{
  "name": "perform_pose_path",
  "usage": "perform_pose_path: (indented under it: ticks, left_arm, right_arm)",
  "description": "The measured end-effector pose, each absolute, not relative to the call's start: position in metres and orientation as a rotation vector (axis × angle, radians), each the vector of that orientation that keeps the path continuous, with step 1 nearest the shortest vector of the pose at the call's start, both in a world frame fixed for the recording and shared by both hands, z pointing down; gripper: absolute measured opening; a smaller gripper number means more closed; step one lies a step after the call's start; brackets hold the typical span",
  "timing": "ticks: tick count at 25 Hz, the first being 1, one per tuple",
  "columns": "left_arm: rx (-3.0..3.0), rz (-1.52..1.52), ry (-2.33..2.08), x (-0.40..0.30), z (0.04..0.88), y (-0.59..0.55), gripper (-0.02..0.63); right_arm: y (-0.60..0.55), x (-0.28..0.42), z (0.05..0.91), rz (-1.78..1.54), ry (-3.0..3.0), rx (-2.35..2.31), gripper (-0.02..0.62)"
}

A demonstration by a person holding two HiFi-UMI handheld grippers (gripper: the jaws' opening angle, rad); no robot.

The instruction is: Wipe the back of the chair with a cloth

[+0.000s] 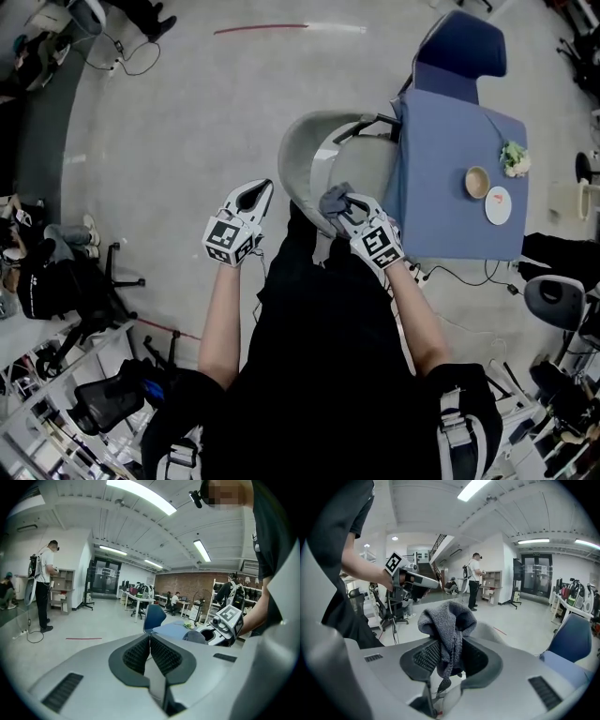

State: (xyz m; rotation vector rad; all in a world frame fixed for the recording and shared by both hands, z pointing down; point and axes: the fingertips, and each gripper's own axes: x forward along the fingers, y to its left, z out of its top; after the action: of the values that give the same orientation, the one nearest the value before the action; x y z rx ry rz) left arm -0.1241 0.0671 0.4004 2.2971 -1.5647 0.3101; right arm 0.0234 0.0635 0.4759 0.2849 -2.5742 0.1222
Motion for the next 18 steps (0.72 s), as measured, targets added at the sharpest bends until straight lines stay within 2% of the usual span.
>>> perform_pose_path:
  ticks: [18]
  left_arm:
    - [2.356, 0.388, -1.316, -0.167, 0.479, -0.050, 0.025]
  right_arm:
    - [0.034, -0.052, 0.572, 0.354, -2.447, 0.268, 0.140]
